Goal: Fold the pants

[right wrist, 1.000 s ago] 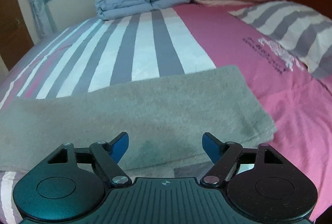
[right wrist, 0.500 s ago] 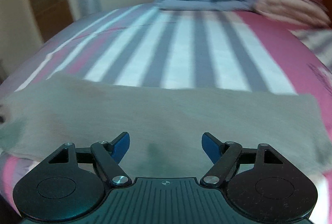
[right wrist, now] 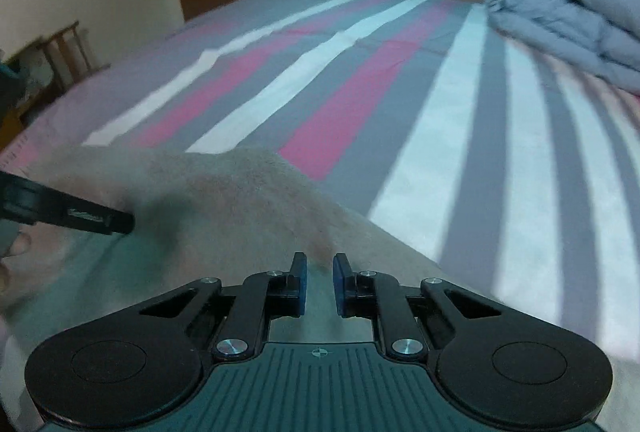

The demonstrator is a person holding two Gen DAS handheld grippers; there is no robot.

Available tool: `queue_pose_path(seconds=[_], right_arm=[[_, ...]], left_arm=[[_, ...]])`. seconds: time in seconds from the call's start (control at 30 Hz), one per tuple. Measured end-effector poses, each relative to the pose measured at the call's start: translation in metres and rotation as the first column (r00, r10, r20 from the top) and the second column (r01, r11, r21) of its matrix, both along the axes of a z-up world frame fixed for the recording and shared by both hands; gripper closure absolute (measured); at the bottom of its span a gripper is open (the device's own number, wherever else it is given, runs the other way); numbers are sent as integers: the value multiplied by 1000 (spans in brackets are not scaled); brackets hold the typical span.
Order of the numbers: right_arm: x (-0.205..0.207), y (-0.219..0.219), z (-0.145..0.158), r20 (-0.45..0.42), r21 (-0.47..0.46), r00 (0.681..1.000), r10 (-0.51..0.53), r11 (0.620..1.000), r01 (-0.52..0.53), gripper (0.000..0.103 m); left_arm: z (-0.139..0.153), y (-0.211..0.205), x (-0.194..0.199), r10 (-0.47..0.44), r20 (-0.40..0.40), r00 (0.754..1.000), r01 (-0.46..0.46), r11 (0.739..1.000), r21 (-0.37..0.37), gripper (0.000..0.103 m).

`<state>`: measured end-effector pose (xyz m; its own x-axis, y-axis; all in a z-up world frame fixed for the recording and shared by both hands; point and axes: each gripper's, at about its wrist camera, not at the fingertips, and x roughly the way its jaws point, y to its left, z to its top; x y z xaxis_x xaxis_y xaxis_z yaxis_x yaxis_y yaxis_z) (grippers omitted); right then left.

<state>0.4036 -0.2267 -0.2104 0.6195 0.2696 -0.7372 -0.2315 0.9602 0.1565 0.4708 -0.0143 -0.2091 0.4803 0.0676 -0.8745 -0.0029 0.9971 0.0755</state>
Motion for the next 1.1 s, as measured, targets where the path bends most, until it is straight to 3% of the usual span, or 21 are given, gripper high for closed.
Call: queue_pose_path(seconds=[0.1, 0.17, 0.23, 0.33, 0.37, 0.5, 0.57, 0.63, 0.67, 0.77, 0.87, 0.97, 1.03, 1.1], right_arm=[[22, 4, -18, -4, -33, 1000, 0, 999, 0, 90], [34, -7, -28, 1, -50, 999, -49, 998, 49, 100], [43, -25, -32, -33, 20, 994, -100, 995, 101, 103], [41, -20, -18, -9, 25, 999, -52, 998, 52, 103], [39, -18, -13, 2, 36, 1000, -28, 999, 28, 103], [-2, -10, 7, 64, 49, 997, 51, 997, -54, 103], [-29, 6, 3, 63, 28, 989, 133, 990, -135, 103], [-46, 14, -13, 45, -54, 986, 161, 986, -158, 103], [-50, 9, -27, 27, -85, 989, 146, 986, -144, 103], [-52, -27, -40, 33, -40, 999, 36, 999, -35, 103], [-59, -47, -26, 3, -75, 999, -33, 997, 33, 103], [-95, -70, -4, 45, 23, 996, -81, 997, 80, 103], [-116, -73, -10, 36, -54, 998, -50, 997, 52, 103], [-127, -84, -22, -6, -119, 998, -56, 991, 55, 103]], left_arm=[[-7, 19, 5, 46, 36, 998, -48, 996, 70, 82], [-7, 30, 8, 51, 23, 998, -52, 998, 35, 82], [-1, 29, 5, 47, 21, 999, -48, 998, 37, 83], [13, 27, -6, 39, 32, 999, -40, 999, 3, 83], [17, 30, -16, 37, 39, 999, -36, 999, -13, 78], [13, 38, -51, 1, 64, 998, -7, 997, 82, 77], [5, 49, -63, 15, 70, 997, -24, 992, 121, 77], [0, 62, -67, 41, 68, 997, -48, 993, 110, 75], [1, 64, -69, 47, 72, 996, -55, 992, 111, 75], [8, 65, -70, 79, 54, 995, -85, 987, 135, 77], [23, 59, -86, 96, 62, 993, -103, 987, 126, 81], [28, 40, -105, 43, 61, 997, -49, 995, 91, 78], [24, 27, -114, 7, 60, 998, -12, 997, 82, 78], [15, 12, -123, -32, 72, 997, 20, 988, 155, 77]])
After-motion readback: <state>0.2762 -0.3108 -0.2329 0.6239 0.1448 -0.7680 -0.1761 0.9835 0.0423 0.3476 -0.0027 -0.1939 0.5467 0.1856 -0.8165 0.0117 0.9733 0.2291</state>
